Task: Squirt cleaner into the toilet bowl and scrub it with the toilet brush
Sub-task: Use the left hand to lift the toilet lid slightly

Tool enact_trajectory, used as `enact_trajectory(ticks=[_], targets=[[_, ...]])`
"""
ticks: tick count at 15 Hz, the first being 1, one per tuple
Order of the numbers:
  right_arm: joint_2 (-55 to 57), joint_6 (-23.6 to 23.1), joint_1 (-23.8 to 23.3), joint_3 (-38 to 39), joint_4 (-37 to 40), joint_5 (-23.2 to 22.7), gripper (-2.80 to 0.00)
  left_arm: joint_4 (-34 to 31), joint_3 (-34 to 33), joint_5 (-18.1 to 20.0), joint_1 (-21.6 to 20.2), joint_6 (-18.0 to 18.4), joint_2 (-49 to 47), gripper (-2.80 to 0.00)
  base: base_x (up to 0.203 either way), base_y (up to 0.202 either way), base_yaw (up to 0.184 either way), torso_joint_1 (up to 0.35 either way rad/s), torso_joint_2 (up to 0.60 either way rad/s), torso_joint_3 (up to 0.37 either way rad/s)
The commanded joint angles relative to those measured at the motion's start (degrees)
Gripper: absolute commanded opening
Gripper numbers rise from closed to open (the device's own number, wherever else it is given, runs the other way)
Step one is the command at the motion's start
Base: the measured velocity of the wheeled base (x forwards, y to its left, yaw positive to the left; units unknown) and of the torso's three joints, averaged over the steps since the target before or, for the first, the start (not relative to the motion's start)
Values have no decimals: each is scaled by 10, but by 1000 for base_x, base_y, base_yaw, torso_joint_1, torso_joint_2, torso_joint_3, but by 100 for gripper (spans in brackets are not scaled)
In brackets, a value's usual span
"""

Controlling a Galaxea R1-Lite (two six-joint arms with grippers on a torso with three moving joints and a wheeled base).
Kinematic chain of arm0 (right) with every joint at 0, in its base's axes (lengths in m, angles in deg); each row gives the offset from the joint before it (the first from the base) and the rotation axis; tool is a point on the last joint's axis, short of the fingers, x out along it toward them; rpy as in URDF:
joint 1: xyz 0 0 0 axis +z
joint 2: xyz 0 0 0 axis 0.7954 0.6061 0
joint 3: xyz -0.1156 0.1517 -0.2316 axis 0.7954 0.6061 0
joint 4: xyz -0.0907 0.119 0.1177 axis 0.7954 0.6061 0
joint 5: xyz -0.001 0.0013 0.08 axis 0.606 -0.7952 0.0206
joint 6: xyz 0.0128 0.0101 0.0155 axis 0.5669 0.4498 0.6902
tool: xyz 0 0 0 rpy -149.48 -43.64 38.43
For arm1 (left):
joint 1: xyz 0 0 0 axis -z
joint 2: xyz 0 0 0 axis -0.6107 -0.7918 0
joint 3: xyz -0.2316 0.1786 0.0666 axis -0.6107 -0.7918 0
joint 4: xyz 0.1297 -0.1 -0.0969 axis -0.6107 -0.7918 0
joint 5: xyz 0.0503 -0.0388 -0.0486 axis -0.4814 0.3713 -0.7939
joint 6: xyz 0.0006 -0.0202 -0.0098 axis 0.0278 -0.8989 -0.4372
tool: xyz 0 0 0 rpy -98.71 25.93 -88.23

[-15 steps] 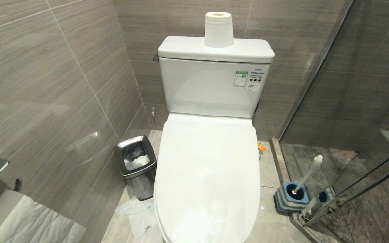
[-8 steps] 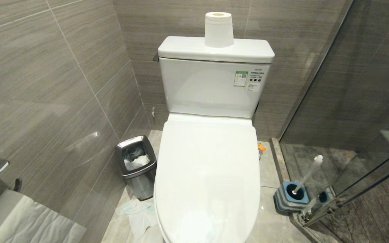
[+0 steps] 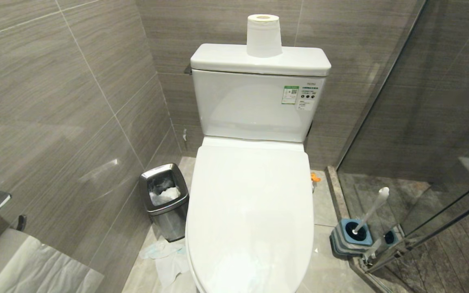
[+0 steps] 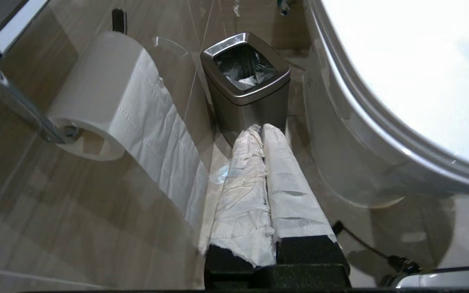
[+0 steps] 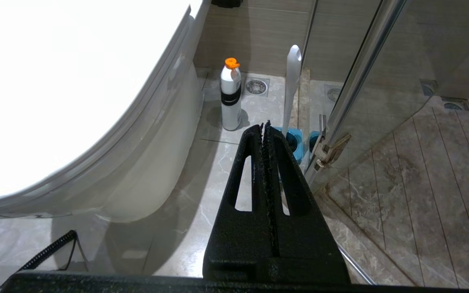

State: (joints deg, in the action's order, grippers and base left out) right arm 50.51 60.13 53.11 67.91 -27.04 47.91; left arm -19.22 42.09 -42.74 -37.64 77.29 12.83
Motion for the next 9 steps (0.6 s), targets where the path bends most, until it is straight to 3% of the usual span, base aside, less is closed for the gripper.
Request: enact_trajectory(ticks=[1, 4, 9], targets=[[0, 0, 0, 1, 0, 0, -280, 0, 0, 17, 0, 31, -1, -280, 0, 0, 0, 0, 0, 0], [0, 0, 0, 1, 0, 0, -280, 0, 0, 22, 0, 53, -1, -280, 0, 0, 0, 0, 0, 0], [0, 0, 0, 1, 0, 0, -280, 0, 0, 22, -1, 59, -1, -280, 0, 0, 0, 0, 0, 0]])
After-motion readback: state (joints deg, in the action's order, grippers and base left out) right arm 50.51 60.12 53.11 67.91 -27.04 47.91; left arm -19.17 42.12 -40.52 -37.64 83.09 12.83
